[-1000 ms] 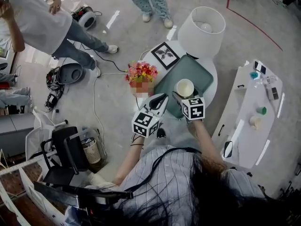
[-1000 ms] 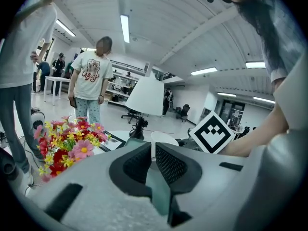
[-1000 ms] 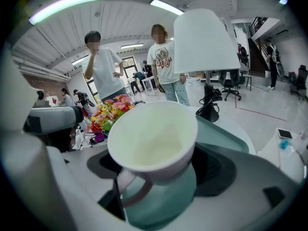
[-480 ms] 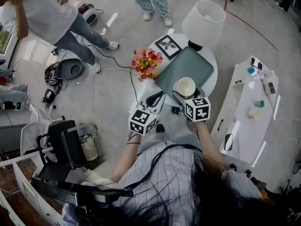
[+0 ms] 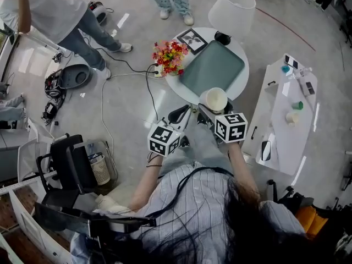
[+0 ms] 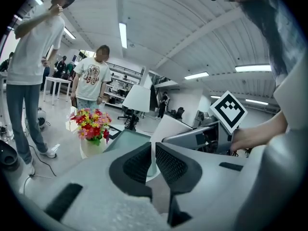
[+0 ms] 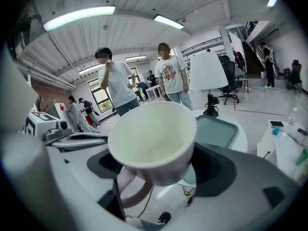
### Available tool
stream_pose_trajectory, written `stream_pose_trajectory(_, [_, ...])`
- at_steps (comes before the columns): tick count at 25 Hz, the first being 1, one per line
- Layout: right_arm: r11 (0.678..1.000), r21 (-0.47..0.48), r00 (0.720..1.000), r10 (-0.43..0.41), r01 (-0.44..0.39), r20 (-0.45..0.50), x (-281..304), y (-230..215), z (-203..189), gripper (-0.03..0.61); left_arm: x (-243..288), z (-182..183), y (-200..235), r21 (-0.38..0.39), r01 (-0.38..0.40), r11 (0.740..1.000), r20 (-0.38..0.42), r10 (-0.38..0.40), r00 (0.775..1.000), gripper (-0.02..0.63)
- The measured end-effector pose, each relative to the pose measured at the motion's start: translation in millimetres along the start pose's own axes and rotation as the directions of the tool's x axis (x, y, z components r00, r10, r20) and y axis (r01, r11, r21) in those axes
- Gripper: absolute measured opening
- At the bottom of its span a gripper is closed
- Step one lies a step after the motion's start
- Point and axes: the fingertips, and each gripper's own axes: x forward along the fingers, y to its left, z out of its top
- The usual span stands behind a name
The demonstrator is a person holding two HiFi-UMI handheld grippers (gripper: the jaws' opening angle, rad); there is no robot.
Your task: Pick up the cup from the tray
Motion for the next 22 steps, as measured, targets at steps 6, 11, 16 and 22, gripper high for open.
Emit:
stream_pose_trajectory(6, [1.000,-0.002,1.000,-0.025,0.025,0.000,-31,6,-15,0.410,-4,-11,-24,-0.032,0.038,0.999,0.014,-0.037,0.999,0.017])
stream_pose_trajectory(11, [1.000,-0.002,1.000,-0.028,0.028,-0.004,-50,11,-24,0.410,-6,-11,-43,-0.025,0.060,0.998,0.018,-0.059,0.998,0.017])
stream_pose_trajectory(16, [1.000,-0.017,1.000,-0.002,0.002,-0.010,-59,15,-29,0.410,-11,-9,-52,-0.034,0.039,0.999,0.040,-0.038,0.998,0.017])
stream_pose_trajectory(22, [0.998,-0.032,0.999,0.044,-0.045,-0.026,-84,14,-46,0.410,-16,-12,-82,-0.043,0.014,0.999,0.057,-0.012,0.998,0.017])
